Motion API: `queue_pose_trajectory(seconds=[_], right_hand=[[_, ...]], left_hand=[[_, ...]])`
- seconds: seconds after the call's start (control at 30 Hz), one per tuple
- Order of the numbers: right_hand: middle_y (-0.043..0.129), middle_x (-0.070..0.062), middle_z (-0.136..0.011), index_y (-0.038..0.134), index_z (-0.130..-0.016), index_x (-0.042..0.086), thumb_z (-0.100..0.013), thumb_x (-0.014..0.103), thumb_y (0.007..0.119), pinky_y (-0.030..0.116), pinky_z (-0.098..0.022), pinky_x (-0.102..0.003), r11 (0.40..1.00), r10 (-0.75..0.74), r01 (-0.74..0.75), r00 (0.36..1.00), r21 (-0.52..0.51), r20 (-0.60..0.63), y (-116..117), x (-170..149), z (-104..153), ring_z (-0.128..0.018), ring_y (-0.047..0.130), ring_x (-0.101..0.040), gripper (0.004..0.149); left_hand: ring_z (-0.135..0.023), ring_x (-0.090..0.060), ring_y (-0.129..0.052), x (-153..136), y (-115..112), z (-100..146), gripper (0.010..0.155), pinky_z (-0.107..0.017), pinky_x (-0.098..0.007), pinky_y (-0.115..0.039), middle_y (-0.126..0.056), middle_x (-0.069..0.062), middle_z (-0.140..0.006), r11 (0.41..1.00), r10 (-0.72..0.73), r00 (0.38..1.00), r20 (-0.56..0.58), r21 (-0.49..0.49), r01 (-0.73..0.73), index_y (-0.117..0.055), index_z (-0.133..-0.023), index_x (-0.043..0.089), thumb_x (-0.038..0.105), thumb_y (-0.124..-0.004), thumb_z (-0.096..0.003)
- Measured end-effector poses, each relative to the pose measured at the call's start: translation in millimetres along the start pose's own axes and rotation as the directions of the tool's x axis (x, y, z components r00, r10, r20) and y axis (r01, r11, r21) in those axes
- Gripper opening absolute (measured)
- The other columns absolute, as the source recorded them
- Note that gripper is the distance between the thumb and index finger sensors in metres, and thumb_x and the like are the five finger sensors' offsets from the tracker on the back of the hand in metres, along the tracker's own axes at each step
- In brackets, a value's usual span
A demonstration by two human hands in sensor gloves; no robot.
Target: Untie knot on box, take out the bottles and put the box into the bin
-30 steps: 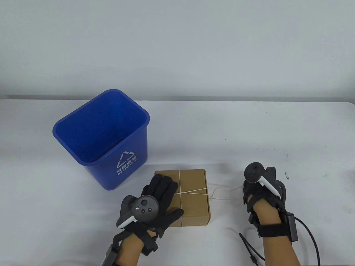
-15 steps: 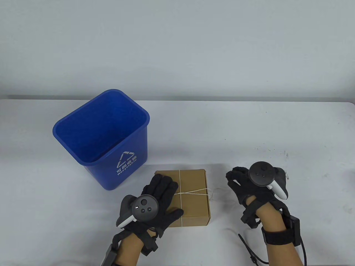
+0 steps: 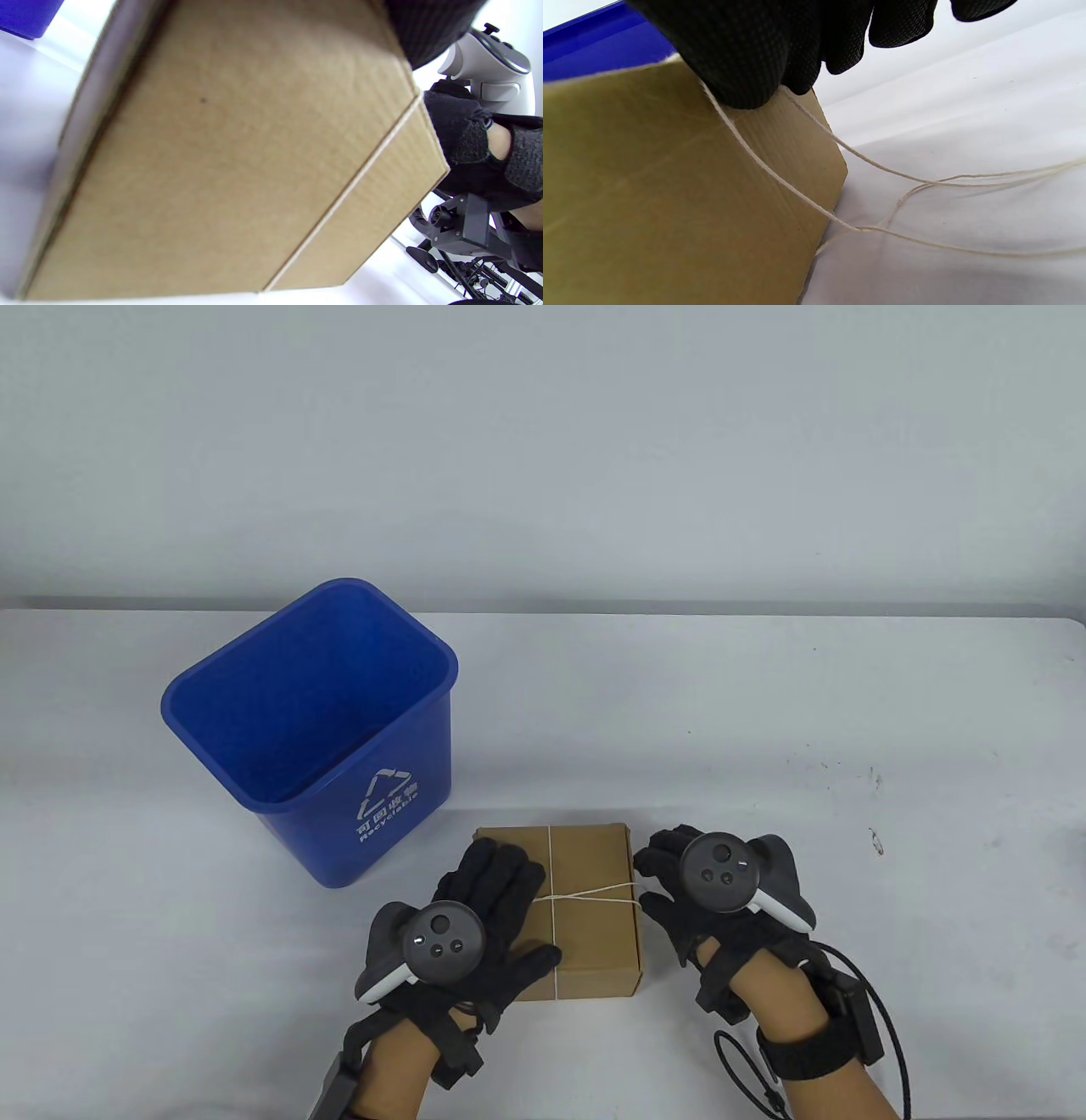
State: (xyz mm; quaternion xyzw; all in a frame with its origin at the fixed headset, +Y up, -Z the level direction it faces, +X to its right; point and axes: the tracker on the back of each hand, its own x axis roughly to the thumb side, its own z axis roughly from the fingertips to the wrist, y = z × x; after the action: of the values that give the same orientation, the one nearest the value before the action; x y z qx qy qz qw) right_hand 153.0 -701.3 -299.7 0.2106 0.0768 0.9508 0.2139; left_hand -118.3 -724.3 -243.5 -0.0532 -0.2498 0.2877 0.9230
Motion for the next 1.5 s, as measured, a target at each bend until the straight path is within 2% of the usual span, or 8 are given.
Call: queue_pose_trajectory(seconds=[0.07, 0.13, 0.27, 0.47, 0.8, 1.07, 1.33, 1.5], right_hand=[[0.060, -0.014, -0.101, 0.074, -0.090, 0.008, -0.047, 0.028, 0.080, 0.045, -0.064, -0.072, 1.000, 0.005, -0.004, 1.000, -0.031, 0.005, 1, 0, -1, -0.096, 0.052, -0.053, 0.048], [0.070, -0.011, -0.096, 0.083, -0.082, 0.010, -0.047, 0.028, 0.080, 0.047, -0.063, -0.072, 0.998, 0.004, -0.003, 1.000, -0.062, 0.014, 1, 0, -2, -0.095, 0.058, -0.052, 0.039], [0.076, -0.009, -0.093, 0.086, -0.078, 0.012, -0.047, 0.029, 0.080, 0.048, -0.063, -0.071, 0.998, -0.031, 0.032, 0.999, -0.048, 0.014, 0, -5, -2, -0.094, 0.061, -0.051, 0.036], [0.076, -0.009, -0.093, 0.085, -0.078, 0.013, -0.047, 0.028, 0.080, 0.048, -0.063, -0.071, 1.000, 0.015, -0.016, 0.999, -0.023, -0.032, 3, -14, -5, -0.094, 0.062, -0.052, 0.035], [0.076, -0.009, -0.092, 0.085, -0.078, 0.012, -0.047, 0.028, 0.079, 0.049, -0.063, -0.071, 1.000, 0.013, -0.013, 0.986, 0.002, -0.166, 2, -55, -11, -0.093, 0.063, -0.051, 0.035], [0.076, -0.010, -0.092, 0.085, -0.078, 0.012, -0.047, 0.028, 0.079, 0.048, -0.063, -0.071, 0.999, 0.000, 0.010, 0.961, 0.036, -0.276, 3, -83, -11, -0.093, 0.062, -0.053, 0.035], [0.077, -0.010, -0.092, 0.086, -0.078, 0.012, -0.047, 0.028, 0.079, 0.048, -0.063, -0.071, 1.000, 0.014, -0.006, 0.931, 0.023, -0.364, -2, -103, -8, -0.093, 0.060, -0.053, 0.035], [0.070, -0.012, -0.096, 0.082, -0.082, 0.011, -0.047, 0.028, 0.078, 0.044, -0.063, -0.072, 0.997, 0.028, 0.005, 0.905, 0.075, -0.424, -2, -110, -6, -0.095, 0.054, -0.055, 0.039]], left_hand=[[-0.112, -0.039, 0.002, 0, 0, 0, 0.090, -0.074, -0.077, -0.021, -0.013, -0.004, -0.121, 1.000, 0.001, 1.000, -0.001, 0.001, -0.001, -0.026, -0.118, 0.021, 0.063, -0.067, -0.0492], [-0.112, -0.039, 0.001, -1, 0, 0, 0.090, -0.074, -0.077, -0.022, -0.013, -0.004, -0.121, 1.000, 0.002, 1.000, -0.001, 0.003, -0.002, -0.027, -0.118, 0.021, 0.063, -0.067, -0.0492], [-0.112, -0.039, 0.002, -1, 0, 0, 0.090, -0.074, -0.077, -0.022, -0.013, -0.004, -0.121, 1.000, 0.002, 1.000, -0.003, 0.003, -0.002, -0.027, -0.118, 0.021, 0.063, -0.067, -0.0493], [-0.112, -0.039, 0.002, -1, 0, 0, 0.090, -0.074, -0.077, -0.022, -0.013, -0.004, -0.121, 1.000, 0.003, 1.000, -0.003, 0.002, -0.003, -0.026, -0.118, 0.021, 0.063, -0.067, -0.0493], [-0.112, -0.039, 0.002, -2, 0, 0, 0.090, -0.074, -0.077, -0.022, -0.013, -0.004, -0.121, 1.000, 0.005, 1.000, -0.002, 0.000, -0.005, -0.027, -0.118, 0.022, 0.063, -0.067, -0.0492], [-0.112, -0.039, 0.002, -2, 0, 0, 0.090, -0.074, -0.077, -0.022, -0.013, -0.003, -0.121, 1.000, 0.005, 1.000, -0.002, 0.000, -0.005, -0.027, -0.118, 0.022, 0.063, -0.067, -0.0492], [-0.112, -0.039, 0.002, -2, 1, 0, 0.090, -0.074, -0.077, -0.022, -0.013, -0.003, -0.121, 1.000, 0.010, 1.000, 0.000, -0.001, -0.010, -0.027, -0.118, 0.022, 0.063, -0.067, -0.0492], [-0.112, -0.039, 0.002, -2, 1, 0, 0.090, -0.074, -0.077, -0.022, -0.013, -0.003, -0.121, 1.000, 0.010, 1.000, 0.000, -0.001, -0.010, -0.027, -0.118, 0.022, 0.063, -0.067, -0.0493]])
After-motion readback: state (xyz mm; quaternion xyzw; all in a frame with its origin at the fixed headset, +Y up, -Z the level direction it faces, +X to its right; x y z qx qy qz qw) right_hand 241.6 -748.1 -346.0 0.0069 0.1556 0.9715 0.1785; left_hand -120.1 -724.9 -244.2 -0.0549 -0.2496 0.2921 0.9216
